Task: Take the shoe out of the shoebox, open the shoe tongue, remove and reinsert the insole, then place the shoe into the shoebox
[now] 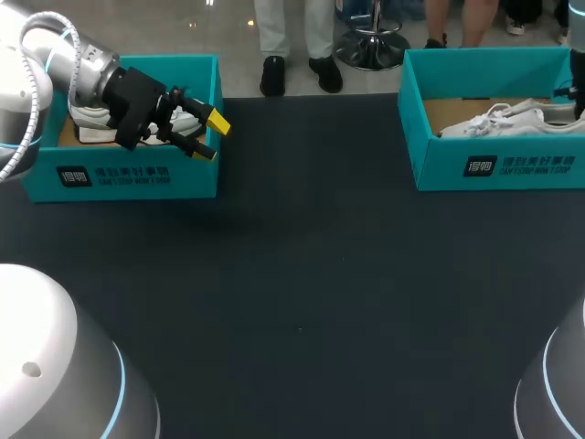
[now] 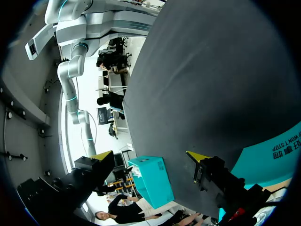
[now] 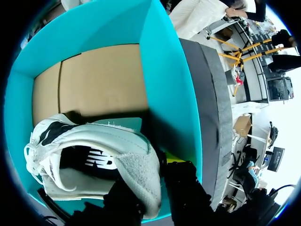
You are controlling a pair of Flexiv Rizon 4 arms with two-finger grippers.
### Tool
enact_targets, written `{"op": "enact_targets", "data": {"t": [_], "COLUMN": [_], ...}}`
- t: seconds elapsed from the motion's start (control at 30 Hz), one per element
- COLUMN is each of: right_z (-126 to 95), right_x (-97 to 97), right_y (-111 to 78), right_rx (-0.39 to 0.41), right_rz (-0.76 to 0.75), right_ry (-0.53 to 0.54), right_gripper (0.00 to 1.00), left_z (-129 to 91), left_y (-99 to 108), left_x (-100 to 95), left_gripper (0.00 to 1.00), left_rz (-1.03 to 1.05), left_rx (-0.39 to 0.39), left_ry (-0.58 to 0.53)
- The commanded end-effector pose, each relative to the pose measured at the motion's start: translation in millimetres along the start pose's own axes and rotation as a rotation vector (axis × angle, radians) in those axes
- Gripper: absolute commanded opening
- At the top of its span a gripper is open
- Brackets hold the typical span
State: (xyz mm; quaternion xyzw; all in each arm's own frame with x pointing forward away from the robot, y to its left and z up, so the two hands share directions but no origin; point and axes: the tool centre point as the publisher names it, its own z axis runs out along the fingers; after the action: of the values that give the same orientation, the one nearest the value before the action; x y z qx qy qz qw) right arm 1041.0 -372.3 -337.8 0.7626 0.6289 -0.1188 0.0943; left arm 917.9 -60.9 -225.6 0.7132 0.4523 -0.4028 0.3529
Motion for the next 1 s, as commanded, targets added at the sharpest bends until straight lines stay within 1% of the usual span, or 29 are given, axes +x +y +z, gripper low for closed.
{"op": "enact_targets", "data": {"t": [0.03, 0.43, 0.47, 0.5, 0.53, 0.57, 0.63, 0.67, 0.73, 0.77, 0.83, 0.97, 1.0], "right_z": [2.3, 15.1, 15.3, 15.2, 14.5, 13.2, 9.6, 7.7, 2.7, -0.4, -7.9, -23.8, -27.5], "right_x": [3.7, 6.3, 6.4, 6.5, 6.4, 6.1, 5.0, 4.6, 3.3, 2.6, 1.5, 1.4, 0.7], "right_y": [1.7, -0.1, -0.2, -0.5, -1.2, -1.8, -2.9, -3.4, -4.6, -5.2, -6.6, -9.2, -9.9], "right_rx": [0.005, 0.035, 0.036, 0.038, 0.038, 0.038, 0.035, 0.034, 0.027, 0.023, 0.016, 0.006, 0.003], "right_rz": [0.004, 0.021, 0.023, 0.024, 0.027, 0.029, 0.032, 0.032, 0.034, 0.034, 0.036, 0.025, 0.025], "right_ry": [-0.006, -0.005, -0.005, -0.005, -0.004, -0.004, -0.003, -0.004, -0.003, 0.000, 0.003, 0.010, 0.011], "right_gripper": [0.00, 0.00, 0.12, 0.17, 0.25, 0.29, 0.43, 0.47, 0.54, 0.55, 0.62, 0.67, 0.66], "left_z": [-0.4, -0.4, -0.4, -0.4, -0.4, -0.4, -0.4, -0.4, -0.4, -0.4, -0.4, -0.4, -0.4], "left_y": [-0.4, -0.4, -0.4, -0.4, -0.4, -0.4, -0.4, -0.4, -0.4, -0.4, -0.4, -0.4, -0.4], "left_x": [0.1, 0.1, 0.1, 0.1, 0.1, 0.1, 0.1, 0.1, 0.1, 0.1, 0.1, 0.1, 0.1], "left_gripper": [1.00, 1.00, 1.00, 1.00, 1.00, 1.00, 1.00, 1.00, 1.00, 1.00, 1.00, 1.00, 1.00], "left_rz": [0.001, 0.001, 0.001, 0.001, 0.001, 0.001, 0.001, 0.001, 0.001, 0.001, 0.001, 0.001, 0.001], "left_rx": [0.001, 0.001, 0.001, 0.001, 0.001, 0.001, 0.001, 0.001, 0.001, 0.001, 0.001, 0.001, 0.001], "left_ry": [0.002, 0.002, 0.002, 0.002, 0.002, 0.002, 0.002, 0.002, 0.002, 0.002, 0.002, 0.002, 0.002]}}
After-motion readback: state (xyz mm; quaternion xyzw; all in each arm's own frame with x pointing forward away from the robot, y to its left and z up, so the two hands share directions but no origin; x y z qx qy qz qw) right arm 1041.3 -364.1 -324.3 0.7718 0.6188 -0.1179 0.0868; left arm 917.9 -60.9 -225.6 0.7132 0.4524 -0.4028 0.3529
